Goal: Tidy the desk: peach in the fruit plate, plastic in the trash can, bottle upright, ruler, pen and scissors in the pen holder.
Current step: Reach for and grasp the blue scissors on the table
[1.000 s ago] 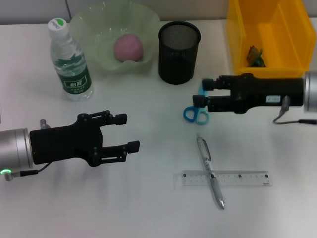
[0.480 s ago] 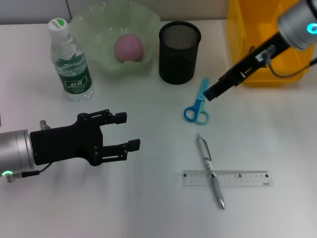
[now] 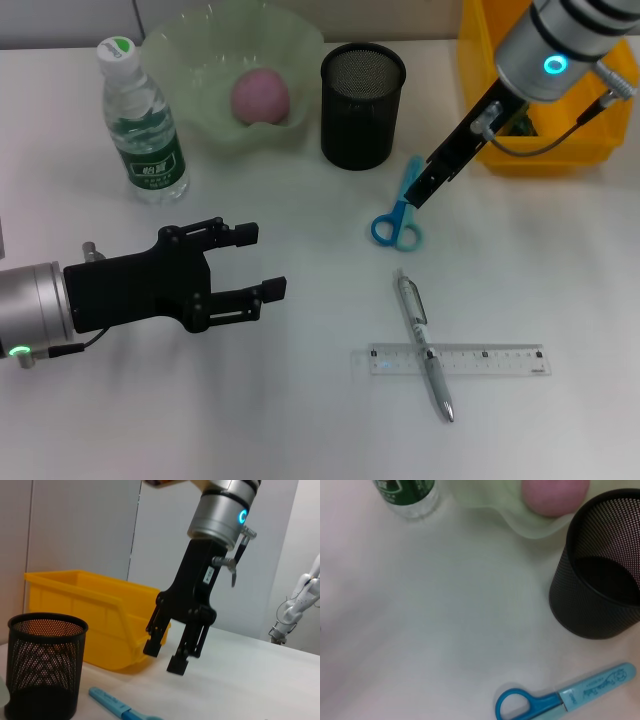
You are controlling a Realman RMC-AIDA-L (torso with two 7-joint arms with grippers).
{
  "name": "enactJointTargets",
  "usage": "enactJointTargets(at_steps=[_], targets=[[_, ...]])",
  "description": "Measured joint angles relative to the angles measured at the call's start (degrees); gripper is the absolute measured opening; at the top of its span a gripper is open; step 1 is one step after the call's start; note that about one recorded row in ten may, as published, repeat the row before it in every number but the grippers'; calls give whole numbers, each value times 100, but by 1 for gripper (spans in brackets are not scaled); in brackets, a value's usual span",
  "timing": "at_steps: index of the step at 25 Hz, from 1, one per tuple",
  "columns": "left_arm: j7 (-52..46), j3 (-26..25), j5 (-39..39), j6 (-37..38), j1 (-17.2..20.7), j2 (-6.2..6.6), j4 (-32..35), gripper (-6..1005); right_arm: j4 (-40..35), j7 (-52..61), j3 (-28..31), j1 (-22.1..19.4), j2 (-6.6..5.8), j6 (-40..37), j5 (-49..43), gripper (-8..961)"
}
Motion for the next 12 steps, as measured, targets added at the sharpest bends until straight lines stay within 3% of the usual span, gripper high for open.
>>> enactJointTargets(at_steps=[12], targets=[[74,-51,-61,0,0,-2,-71,774,827,22,-19,92,37,940,39,717]])
